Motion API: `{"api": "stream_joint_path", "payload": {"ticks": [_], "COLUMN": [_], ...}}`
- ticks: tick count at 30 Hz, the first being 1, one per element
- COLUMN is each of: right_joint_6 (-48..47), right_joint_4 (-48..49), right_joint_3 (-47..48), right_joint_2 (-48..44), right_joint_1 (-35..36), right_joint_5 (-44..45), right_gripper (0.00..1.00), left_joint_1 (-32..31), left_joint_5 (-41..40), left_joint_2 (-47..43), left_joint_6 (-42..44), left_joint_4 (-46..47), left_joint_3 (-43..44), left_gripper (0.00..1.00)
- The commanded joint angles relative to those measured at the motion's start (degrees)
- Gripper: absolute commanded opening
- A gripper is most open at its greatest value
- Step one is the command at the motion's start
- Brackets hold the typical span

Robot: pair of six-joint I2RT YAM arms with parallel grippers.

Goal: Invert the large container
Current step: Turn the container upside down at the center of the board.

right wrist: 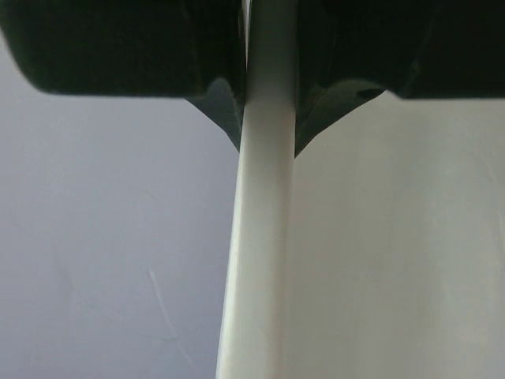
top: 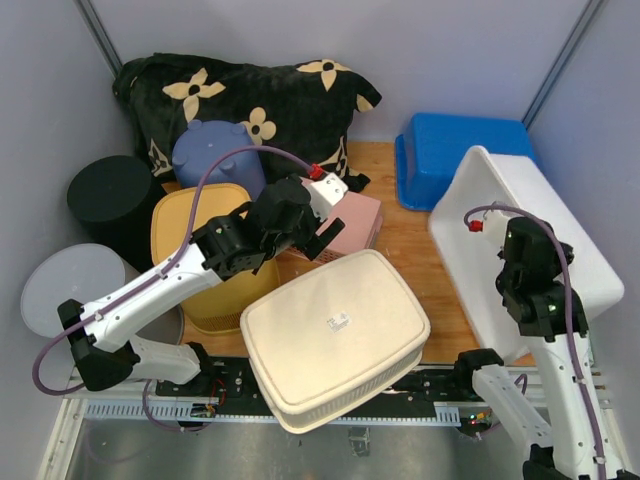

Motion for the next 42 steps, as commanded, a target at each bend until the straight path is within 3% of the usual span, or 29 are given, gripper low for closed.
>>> {"api": "stream_joint_path", "payload": {"ticks": [1, 3, 7, 10, 13, 17, 21, 28, 32, 37, 42], "right_joint_6": [-1.19, -16.48, -50.66, -67.29, -76.36, -78.24, -78.94, -89.68, -88.11, -75.15, -68.81], "right_joint_4": [-27.82, -17.91, 8.39, 21.36, 24.48, 9.12, -2.84, -6.00, -18.07, -30.60, -31.45], "right_joint_3": [-5.92, -15.39, -32.38, -43.35, -48.32, -47.23, -41.36, -39.66, -32.82, -19.69, -15.93], "right_joint_2": [0.78, -5.28, -20.88, -27.42, -32.70, -40.06, -39.70, -39.32, -36.97, -26.49, -23.94], "right_joint_1": [3.49, 5.75, 6.26, 6.24, 6.26, 6.47, 6.54, 6.53, 6.52, 6.48, 6.44], "right_joint_5": [-5.67, 3.29, 9.94, 13.64, 13.62, 7.59, -2.39, -10.49, -16.81, -26.74, -31.75], "right_gripper": [0.01, 0.00, 0.00, 0.00, 0.00, 0.00, 0.00, 0.00, 0.00, 0.00, 0.00], "left_joint_1": [0.53, 0.66, 1.57, 2.55, 2.82, 2.88, 2.95, 3.73, 4.11, 4.14, 4.11], "left_joint_5": [-2.02, -2.54, -2.64, -2.10, -1.90, -1.97, -2.28, -2.71, -0.51, 4.18, 12.27], "left_joint_2": [-1.12, -1.20, -1.62, -2.35, -3.18, -4.77, -6.51, -8.26, -8.44, -4.59, 6.94], "left_joint_6": [0.92, 1.03, 0.54, 0.36, 0.60, 0.89, 0.88, 1.01, 0.86, 2.79, 3.79], "left_joint_4": [-0.30, -0.26, -0.18, -0.02, 0.09, 0.00, 0.63, 0.71, -1.92, -5.14, -8.98], "left_joint_3": [0.01, 0.13, -0.30, -1.28, -1.99, -2.66, -4.62, -5.86, -4.63, 4.05, 23.24], "left_gripper": [0.88, 0.88, 0.88, 0.88, 0.88, 0.88, 0.88, 0.88, 0.88, 0.88, 0.99]}}
